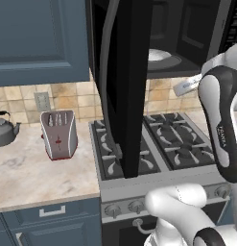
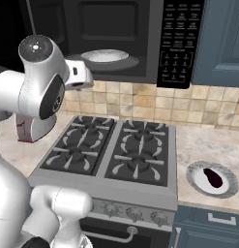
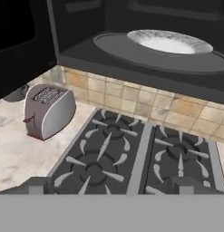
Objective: Pick the eggplant from the counter and place it in the microwave. Then turn on the microwave.
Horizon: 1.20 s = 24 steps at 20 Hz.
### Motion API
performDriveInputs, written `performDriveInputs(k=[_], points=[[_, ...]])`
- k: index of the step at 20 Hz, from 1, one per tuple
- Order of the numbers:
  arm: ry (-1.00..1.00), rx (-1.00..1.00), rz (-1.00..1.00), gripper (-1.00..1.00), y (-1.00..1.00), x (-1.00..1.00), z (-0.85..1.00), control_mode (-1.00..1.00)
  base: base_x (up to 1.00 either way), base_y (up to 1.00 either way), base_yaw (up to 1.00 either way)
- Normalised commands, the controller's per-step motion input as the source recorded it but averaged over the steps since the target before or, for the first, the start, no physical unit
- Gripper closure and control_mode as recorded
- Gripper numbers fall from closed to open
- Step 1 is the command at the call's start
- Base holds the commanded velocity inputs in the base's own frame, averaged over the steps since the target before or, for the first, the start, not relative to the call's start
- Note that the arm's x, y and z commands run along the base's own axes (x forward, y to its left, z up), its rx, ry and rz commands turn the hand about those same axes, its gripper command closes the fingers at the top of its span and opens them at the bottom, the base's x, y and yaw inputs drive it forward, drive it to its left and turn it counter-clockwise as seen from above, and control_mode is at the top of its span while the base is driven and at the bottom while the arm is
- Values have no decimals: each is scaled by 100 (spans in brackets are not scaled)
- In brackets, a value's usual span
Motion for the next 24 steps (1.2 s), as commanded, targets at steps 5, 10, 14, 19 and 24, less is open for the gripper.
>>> performDriveInputs(k=[5, 10, 14, 19, 24], points=[[9, -7, -24, -100, -21, 31, -9, -100, 0, 0, 0], [5, -9, -17, -100, -30, 12, -11, -100, 0, 0, 0], [1, -7, -8, -100, -35, 0, -11, -100, 0, 0, 0], [2, -3, -5, -100, -34, 0, -3, -100, 0, 0, 0], [5, -1, -7, -100, -36, 1, -7, -100, 0, 0, 0]])
